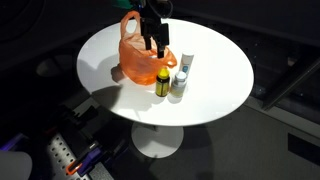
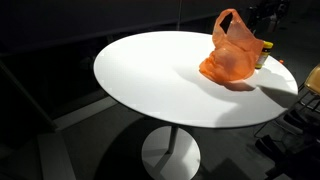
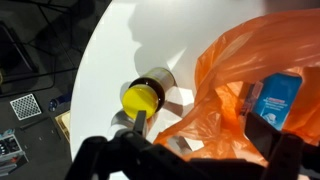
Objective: Remove the blue container from the plastic bag and put it on the table
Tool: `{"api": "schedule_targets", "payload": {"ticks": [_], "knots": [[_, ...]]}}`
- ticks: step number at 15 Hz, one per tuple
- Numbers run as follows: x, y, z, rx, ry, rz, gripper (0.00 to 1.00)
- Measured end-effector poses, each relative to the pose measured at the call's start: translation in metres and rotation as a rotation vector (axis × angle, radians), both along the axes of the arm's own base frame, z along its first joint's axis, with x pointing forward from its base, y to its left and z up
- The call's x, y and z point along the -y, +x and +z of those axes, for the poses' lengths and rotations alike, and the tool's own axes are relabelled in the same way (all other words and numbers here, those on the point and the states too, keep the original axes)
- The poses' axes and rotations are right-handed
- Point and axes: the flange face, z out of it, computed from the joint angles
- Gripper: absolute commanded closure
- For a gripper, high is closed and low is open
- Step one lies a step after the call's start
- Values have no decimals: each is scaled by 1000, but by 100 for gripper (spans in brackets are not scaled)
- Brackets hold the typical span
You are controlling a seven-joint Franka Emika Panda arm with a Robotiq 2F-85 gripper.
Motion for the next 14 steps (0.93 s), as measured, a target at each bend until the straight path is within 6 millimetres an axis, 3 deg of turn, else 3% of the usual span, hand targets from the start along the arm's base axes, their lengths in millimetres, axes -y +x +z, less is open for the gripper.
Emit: {"api": "schedule_targets", "payload": {"ticks": [8, 14], "knots": [[-6, 2, -5, 5, -5, -5, 0], [-14, 15, -8, 141, 18, 33, 0]]}}
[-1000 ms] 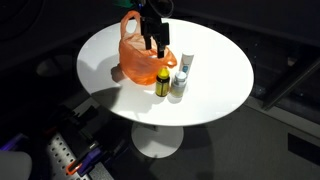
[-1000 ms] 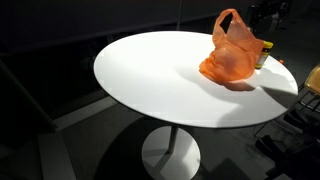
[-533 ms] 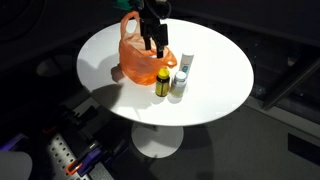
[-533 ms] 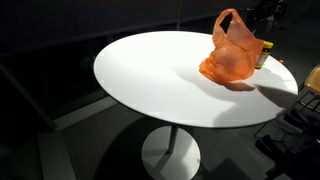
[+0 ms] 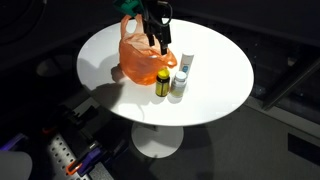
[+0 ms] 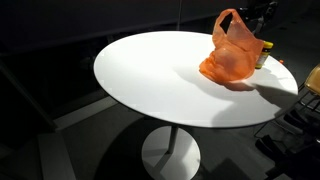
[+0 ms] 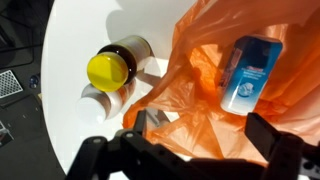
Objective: Remove the blue container from the plastic bag and put it on the table
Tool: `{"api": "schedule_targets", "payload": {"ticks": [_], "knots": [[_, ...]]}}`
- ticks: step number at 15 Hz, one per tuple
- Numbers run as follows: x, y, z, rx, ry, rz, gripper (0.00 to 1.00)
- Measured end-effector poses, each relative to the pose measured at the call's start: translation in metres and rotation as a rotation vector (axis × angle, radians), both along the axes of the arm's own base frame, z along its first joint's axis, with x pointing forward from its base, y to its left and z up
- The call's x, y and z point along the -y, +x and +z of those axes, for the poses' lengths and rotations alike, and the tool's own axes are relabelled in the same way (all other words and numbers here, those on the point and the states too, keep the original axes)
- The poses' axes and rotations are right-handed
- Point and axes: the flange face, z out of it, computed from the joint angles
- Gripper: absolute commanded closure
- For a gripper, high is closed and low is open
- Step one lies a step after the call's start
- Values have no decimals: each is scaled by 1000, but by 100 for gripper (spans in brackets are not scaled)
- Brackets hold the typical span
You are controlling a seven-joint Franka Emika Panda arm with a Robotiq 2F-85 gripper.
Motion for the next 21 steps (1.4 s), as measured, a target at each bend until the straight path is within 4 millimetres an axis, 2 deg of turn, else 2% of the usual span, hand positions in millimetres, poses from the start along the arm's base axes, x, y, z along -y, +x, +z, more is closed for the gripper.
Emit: {"api": "schedule_targets", "payload": {"ticks": [5, 10, 16, 21], "knots": [[-13, 1, -15, 52, 35, 39, 0], [-25, 0, -41, 47, 108, 52, 0], [-27, 0, -76, 10, 167, -5, 0], [-37, 1, -93, -15, 179, -8, 0]]}}
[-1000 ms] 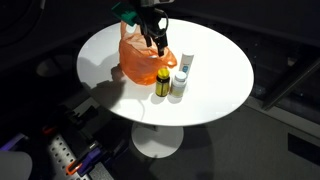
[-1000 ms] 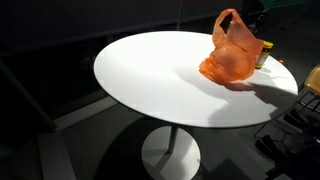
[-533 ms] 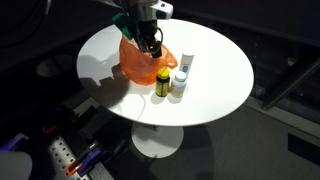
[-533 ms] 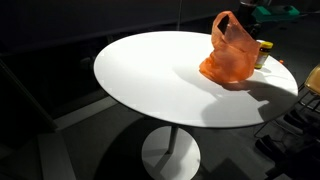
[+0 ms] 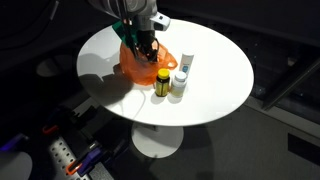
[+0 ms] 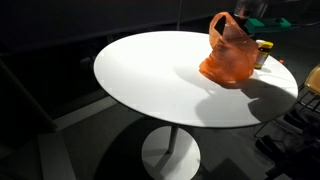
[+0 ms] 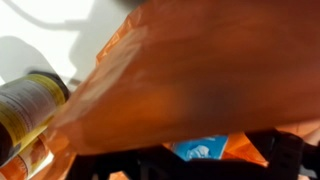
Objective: Remove the blue container from the plastic bag and put it on the table
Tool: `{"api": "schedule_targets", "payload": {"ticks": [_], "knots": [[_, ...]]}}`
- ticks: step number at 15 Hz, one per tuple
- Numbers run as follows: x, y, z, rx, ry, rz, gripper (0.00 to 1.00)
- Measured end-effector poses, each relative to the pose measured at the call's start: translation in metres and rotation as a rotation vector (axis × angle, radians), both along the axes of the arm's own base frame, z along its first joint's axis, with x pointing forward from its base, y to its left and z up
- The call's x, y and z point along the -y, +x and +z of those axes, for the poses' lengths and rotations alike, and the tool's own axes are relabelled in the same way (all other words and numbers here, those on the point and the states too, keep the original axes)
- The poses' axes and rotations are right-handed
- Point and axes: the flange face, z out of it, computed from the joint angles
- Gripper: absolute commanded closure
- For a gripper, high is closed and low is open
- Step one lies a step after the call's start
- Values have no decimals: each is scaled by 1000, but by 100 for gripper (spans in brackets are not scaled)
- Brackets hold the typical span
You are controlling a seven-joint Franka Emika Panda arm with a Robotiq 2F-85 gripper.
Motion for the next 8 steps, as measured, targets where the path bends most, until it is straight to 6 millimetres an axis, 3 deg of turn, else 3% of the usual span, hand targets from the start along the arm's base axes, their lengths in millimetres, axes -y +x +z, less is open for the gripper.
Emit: {"api": "schedule_targets", "payload": {"ticks": [2, 8], "knots": [[-3, 0, -3, -4, 0, 5, 26], [-1, 4, 0, 5, -1, -2, 75]]}}
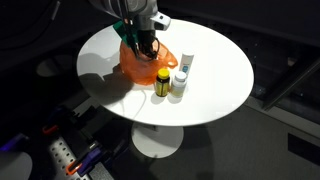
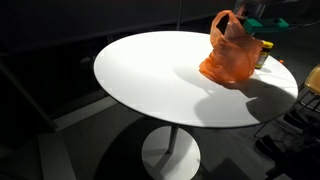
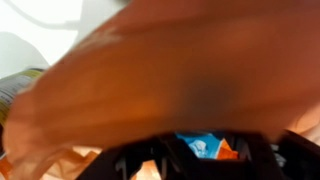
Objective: Remove the blue container from the plastic bag and put it on the table
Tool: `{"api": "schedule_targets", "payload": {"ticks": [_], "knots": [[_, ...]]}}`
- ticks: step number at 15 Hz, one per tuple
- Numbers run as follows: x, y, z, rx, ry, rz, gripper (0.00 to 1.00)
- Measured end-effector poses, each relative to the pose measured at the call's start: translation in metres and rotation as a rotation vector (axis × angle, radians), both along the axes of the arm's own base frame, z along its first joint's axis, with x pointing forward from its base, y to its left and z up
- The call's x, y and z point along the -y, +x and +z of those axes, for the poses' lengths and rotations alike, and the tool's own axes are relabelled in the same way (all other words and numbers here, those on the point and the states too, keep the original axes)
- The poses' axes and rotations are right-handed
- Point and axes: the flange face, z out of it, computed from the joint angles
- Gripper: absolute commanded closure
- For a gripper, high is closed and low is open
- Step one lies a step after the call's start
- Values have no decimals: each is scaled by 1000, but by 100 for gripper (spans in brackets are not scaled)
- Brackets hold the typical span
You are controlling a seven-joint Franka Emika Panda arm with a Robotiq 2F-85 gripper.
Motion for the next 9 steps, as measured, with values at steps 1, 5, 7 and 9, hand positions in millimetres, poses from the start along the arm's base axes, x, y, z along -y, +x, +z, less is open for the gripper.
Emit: {"api": "schedule_targets", "payload": {"ticks": [1, 5, 7, 9], "knots": [[1, 2, 2, 5, 1, -4, 82], [7, 6, 22, 19, 13, -32, 82], [8, 4, 39, 13, 25, -43, 82], [9, 1, 60, 3, 43, -56, 82]]}}
